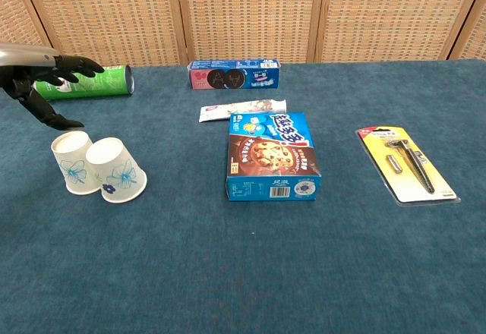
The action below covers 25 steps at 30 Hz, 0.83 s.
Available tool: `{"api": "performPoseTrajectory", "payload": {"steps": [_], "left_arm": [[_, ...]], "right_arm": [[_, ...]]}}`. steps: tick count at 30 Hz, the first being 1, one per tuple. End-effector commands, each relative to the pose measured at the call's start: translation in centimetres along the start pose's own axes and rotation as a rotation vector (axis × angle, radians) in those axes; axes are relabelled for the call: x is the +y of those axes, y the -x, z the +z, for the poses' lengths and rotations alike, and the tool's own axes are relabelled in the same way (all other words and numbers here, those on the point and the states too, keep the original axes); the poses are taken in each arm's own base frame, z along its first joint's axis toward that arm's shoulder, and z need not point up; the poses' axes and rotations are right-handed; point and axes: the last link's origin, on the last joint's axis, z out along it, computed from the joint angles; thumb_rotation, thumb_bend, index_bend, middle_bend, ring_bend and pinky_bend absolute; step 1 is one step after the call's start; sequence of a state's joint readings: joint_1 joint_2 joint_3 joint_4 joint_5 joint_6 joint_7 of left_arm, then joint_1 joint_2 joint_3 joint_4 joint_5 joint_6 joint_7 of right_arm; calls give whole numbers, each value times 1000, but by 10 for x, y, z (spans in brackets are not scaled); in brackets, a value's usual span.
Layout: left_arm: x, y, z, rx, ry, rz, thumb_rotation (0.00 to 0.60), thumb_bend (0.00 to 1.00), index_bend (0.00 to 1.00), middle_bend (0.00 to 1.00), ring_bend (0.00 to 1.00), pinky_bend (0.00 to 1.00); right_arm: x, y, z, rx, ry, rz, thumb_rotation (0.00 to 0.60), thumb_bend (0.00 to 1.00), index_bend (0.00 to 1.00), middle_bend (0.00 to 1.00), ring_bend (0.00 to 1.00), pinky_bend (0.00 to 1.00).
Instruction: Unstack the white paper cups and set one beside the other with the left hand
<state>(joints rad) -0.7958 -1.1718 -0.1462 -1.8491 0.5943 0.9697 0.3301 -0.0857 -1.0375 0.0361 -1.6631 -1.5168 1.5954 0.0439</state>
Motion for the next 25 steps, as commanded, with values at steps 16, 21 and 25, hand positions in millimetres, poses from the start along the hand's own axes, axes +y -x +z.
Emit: {"api": "performPoseTrajectory", "payload": {"steps": [16,21,25], "left_arm": [[-115,-34,-128,326,-55,-9,600,280,0,0,0,0],[-136,-11,-163,395,-96,25,600,184,0,0,0,0],[-147,5,-184,412,-127,22,600,183,0,0,0,0]], "right_arm": [[-8,-2,-8,14,-32,-9,600,0,0,0,0,0],[-11,-2,-10,23,-40,-14,600,0,0,0,0,0],[-13,-2,-13,27,-43,-16,600,0,0,0,0,0]]}}
